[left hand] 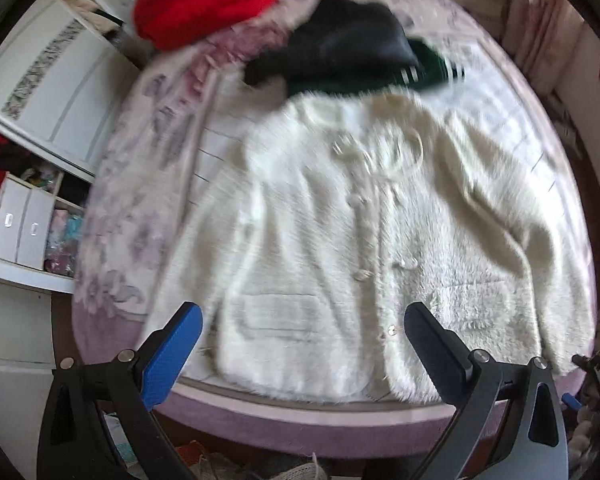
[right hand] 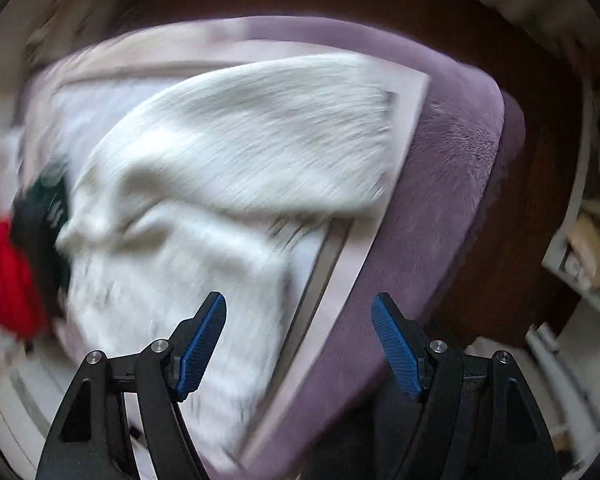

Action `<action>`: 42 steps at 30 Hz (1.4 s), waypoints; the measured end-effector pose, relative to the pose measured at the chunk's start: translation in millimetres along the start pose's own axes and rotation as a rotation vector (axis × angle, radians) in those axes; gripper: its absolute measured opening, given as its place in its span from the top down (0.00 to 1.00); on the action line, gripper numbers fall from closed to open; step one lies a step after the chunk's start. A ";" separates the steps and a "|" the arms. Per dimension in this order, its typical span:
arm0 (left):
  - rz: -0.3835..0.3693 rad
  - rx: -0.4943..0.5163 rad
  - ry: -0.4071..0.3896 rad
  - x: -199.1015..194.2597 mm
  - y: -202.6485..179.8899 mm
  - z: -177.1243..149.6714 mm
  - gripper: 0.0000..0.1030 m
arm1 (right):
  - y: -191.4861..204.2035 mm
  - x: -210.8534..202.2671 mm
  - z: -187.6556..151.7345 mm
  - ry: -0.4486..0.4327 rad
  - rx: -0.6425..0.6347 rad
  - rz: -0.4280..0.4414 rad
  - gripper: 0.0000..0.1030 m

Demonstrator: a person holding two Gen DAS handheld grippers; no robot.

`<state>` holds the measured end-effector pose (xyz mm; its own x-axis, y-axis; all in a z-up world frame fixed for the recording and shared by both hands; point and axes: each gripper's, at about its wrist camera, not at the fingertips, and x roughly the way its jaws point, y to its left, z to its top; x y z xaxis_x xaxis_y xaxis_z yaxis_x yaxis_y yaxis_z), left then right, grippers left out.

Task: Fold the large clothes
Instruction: 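Grasp a white jacket sleeve with the right tool and lift it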

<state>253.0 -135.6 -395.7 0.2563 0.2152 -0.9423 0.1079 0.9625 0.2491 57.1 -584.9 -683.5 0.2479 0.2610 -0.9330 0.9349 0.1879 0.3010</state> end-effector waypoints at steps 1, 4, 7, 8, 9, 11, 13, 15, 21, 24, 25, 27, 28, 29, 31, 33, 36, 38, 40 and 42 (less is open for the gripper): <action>-0.001 0.006 0.020 19.2 -10.8 0.4 0.00 | -5.8 11.9 8.7 -0.019 0.036 0.001 0.25; -0.011 0.021 0.049 55.5 -36.5 1.7 0.00 | -20.4 48.2 39.0 -0.086 0.109 0.004 0.30; -0.013 0.052 0.048 76.0 -60.0 1.1 0.00 | -19.1 52.3 46.8 -0.204 0.108 -0.051 0.90; -0.019 0.059 0.048 80.1 -66.0 1.3 0.00 | -16.8 41.9 45.7 -0.275 0.110 -0.073 0.91; -0.026 0.065 0.047 83.4 -73.2 1.0 0.00 | -10.6 28.4 44.5 -0.350 0.090 -0.111 0.92; -0.050 0.083 0.047 89.7 -86.4 -2.6 0.00 | 0.7 14.2 47.5 -0.439 0.044 -0.139 0.92; -0.062 0.111 0.051 94.3 -99.7 -6.2 0.00 | 15.4 20.7 59.7 -0.403 -0.048 -0.187 0.90; -0.075 0.133 0.053 96.8 -108.9 -8.4 0.00 | 12.7 31.0 68.8 -0.327 -0.054 -0.205 0.77; -0.081 0.175 0.051 108.1 -129.0 -10.8 0.00 | -17.9 31.9 22.2 -0.278 0.144 0.159 0.34; -0.071 0.180 0.045 118.8 -136.7 -5.9 0.00 | -12.8 81.1 14.8 -0.131 0.211 0.427 0.34; -0.060 0.191 0.038 123.9 -140.7 -3.0 0.00 | -7.8 94.0 17.7 -0.127 0.215 0.456 0.34; -0.039 0.202 0.028 131.7 -144.5 3.4 0.00 | 1.2 119.0 25.1 -0.162 0.232 0.441 0.34; -0.033 0.202 0.019 135.5 -145.9 7.3 0.00 | 3.5 129.0 29.0 -0.197 0.262 0.460 0.33; -0.026 0.202 0.015 139.2 -146.9 11.2 0.00 | 4.8 133.2 31.6 -0.223 0.292 0.476 0.33; -0.019 0.197 0.010 145.5 -147.9 18.4 0.00 | 9.7 133.3 31.1 -0.280 0.363 0.490 0.33; -0.009 0.192 0.006 149.6 -147.6 23.2 0.00 | 19.5 124.7 28.7 -0.356 0.391 0.535 0.33; -0.011 0.177 0.016 154.5 -147.9 27.1 0.00 | 34.6 138.0 33.7 -0.364 0.375 0.520 0.33; -0.018 0.170 0.020 155.2 -147.8 28.3 0.00 | 41.0 145.2 38.4 -0.375 0.386 0.543 0.33; -0.021 0.170 0.015 154.5 -147.4 29.2 0.00 | 46.4 142.9 54.6 -0.405 0.389 0.546 0.76; -0.022 0.171 0.012 154.0 -146.9 29.6 0.00 | 55.9 139.7 76.9 -0.419 0.375 0.511 0.93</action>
<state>305.1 -248.7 -570.8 0.2408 0.1968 -0.9504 0.2758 0.9250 0.2614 163.5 -610.8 -812.1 0.6792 -0.1662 -0.7149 0.6830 -0.2136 0.6985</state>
